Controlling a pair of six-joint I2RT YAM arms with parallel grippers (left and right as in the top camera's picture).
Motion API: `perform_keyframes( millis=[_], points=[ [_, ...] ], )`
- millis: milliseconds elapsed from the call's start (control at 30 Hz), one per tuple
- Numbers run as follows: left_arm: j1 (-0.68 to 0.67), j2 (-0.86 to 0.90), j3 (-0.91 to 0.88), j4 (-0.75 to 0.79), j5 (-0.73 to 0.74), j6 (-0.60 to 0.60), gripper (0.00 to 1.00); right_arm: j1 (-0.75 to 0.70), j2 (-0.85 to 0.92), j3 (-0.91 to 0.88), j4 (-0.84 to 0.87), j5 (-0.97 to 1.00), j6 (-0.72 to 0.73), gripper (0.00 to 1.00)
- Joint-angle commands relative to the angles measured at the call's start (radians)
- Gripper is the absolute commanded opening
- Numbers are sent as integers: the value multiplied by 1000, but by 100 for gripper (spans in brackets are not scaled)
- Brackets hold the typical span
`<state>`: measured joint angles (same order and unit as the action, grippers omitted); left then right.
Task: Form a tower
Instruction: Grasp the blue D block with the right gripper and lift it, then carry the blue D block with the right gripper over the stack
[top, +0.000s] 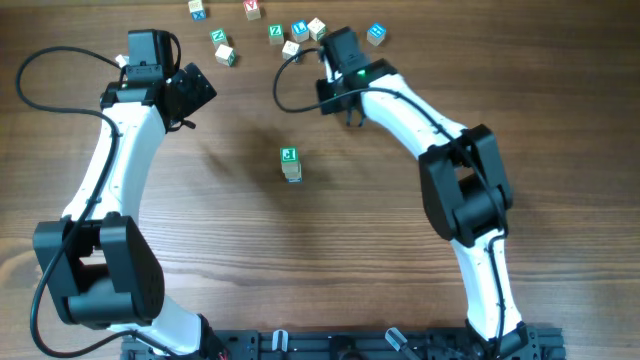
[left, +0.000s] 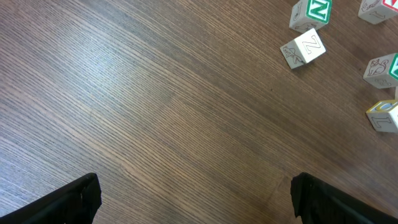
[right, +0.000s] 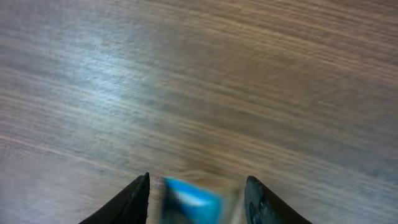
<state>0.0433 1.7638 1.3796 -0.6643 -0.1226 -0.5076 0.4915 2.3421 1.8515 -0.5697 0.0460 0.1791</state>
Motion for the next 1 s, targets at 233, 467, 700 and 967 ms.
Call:
perform_keyframes(
  millis=[233, 467, 700, 967],
  points=[
    [3, 6, 14, 2, -6, -6, 100, 1, 13, -11, -26, 71, 14, 50],
    [3, 6, 14, 2, -6, -6, 100, 1, 13, -11, -77, 67, 3, 41],
    [3, 6, 14, 2, -6, -6, 100, 1, 13, -11, -71, 67, -11, 41],
    [3, 6, 14, 2, -6, -6, 100, 1, -30, -4, -72, 68, -22, 27]
  ],
)
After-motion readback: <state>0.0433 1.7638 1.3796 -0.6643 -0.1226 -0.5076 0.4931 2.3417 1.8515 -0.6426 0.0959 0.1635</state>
